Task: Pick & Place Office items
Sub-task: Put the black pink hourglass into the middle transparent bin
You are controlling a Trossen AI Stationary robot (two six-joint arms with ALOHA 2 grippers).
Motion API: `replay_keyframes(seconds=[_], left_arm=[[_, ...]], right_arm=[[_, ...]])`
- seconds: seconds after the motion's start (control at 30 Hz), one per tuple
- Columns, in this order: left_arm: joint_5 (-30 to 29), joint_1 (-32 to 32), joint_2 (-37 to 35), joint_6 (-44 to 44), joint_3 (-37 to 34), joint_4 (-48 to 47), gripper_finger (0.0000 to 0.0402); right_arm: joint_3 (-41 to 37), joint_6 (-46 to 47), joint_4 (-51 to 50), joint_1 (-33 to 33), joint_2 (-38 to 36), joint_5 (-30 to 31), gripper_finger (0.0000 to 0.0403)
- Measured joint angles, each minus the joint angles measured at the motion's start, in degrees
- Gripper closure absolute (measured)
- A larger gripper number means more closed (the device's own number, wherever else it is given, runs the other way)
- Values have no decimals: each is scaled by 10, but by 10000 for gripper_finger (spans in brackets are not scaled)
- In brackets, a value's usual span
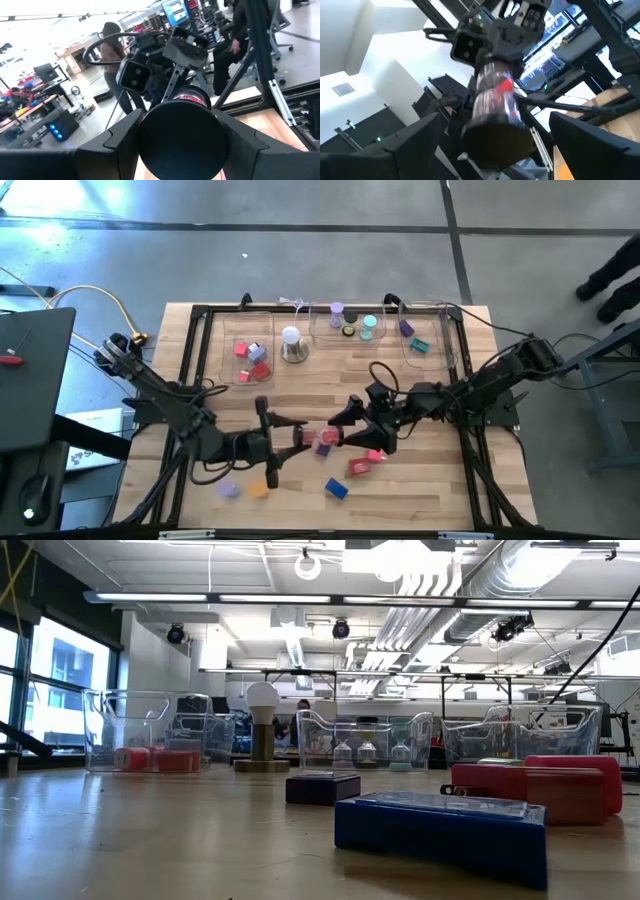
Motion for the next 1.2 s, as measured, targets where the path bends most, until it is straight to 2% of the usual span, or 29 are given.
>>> replay_keyframes(seconds=[0.37,0.53,0.83,1.07,1.2], left_arm=[[62,60,4,31,0,41,202],[75,71,7,25,0,40,202],[77,68,11,21,0,40,202],[75,68,11,21,0,38,202],[75,68,11,22,0,36,202]], right_arm=[[0,-29,20,0,0,4,43],[0,-55,28,0,0,4,57],[0,-72,31,0,0,18,128],[0,-104,21,0,0,37,215],[0,-120,19,0,0,36,217]])
